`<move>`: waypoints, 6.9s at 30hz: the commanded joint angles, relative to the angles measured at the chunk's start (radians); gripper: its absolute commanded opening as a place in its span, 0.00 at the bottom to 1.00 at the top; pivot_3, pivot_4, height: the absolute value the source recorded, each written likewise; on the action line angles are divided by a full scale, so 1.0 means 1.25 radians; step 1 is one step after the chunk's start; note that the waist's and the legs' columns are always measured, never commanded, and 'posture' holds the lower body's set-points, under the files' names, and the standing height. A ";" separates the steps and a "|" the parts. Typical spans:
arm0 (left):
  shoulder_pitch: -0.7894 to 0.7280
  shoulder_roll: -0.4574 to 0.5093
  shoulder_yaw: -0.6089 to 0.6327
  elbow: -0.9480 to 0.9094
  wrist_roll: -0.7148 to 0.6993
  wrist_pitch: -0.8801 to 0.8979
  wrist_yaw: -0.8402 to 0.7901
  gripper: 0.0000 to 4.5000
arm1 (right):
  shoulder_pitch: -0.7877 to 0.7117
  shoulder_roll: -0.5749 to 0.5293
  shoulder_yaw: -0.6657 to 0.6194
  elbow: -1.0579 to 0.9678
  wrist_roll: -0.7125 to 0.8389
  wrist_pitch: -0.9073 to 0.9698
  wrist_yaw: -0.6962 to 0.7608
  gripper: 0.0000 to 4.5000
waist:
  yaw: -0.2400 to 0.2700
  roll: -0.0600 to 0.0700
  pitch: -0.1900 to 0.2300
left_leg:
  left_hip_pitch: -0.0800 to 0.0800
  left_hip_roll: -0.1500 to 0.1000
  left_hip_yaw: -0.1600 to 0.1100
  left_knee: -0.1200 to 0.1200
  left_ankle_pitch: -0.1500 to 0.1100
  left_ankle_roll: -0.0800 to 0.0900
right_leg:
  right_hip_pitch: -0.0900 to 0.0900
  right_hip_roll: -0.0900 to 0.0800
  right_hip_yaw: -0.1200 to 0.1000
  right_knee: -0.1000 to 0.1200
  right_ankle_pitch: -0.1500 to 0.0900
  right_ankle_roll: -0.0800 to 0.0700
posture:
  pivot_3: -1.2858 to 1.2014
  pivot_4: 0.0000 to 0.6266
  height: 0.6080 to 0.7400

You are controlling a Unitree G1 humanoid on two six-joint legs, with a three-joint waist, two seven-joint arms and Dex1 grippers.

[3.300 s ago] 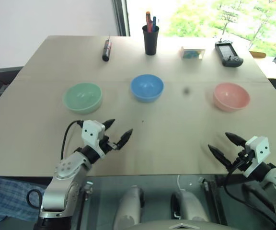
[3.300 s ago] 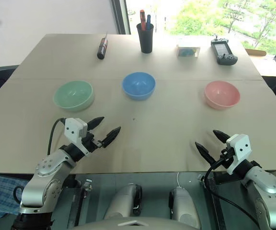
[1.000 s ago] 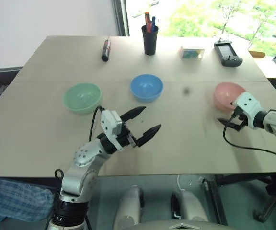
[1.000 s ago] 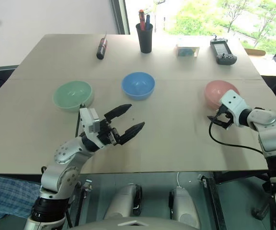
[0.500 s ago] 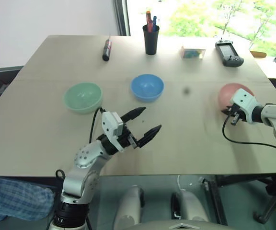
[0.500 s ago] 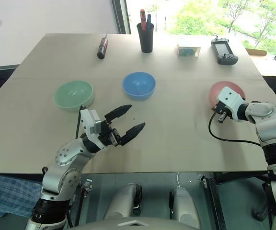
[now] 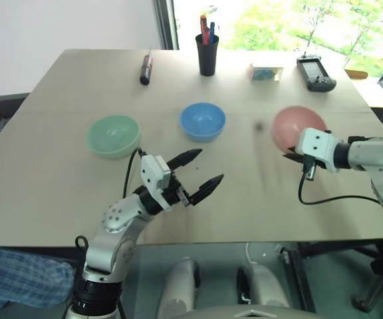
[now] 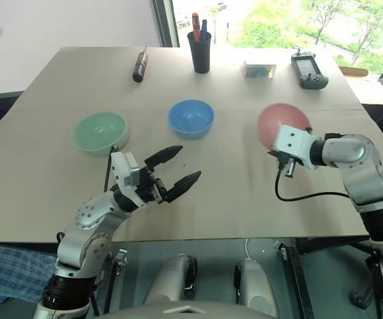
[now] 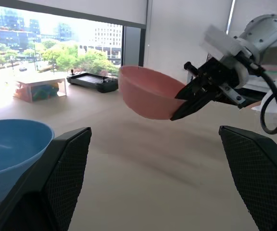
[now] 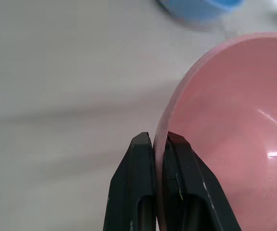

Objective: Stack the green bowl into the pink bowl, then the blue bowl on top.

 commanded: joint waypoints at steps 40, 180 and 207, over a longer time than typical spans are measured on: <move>-0.060 0.003 0.004 0.038 0.010 -0.007 -0.001 1.00 | 0.029 0.280 -0.419 -0.358 0.376 0.488 -0.132 0.98 | 0.002 0.000 0.000 | -0.002 0.000 -0.001 0.002 0.000 0.000 | 0.000 -0.001 -0.002 0.001 0.000 0.000 | 0.52 0.24 1.00; -0.191 0.170 0.274 0.017 -0.145 0.272 -0.009 1.00 | -0.182 0.186 -0.029 0.193 0.205 -0.125 -0.075 1.00 | 0.001 -0.002 0.002 | -0.001 0.000 -0.001 0.006 0.000 0.000 | -0.001 -0.001 0.000 0.007 0.000 0.000 | 0.52 0.24 1.00; -0.576 0.187 -0.093 0.598 0.366 -0.276 -0.096 1.00 | 0.177 0.020 -0.383 -0.256 0.457 0.330 -0.201 1.00 | -0.001 -0.002 0.002 | -0.002 -0.001 0.000 0.005 0.000 0.000 | -0.001 -0.001 -0.001 0.006 0.000 0.000 | 0.52 0.24 1.00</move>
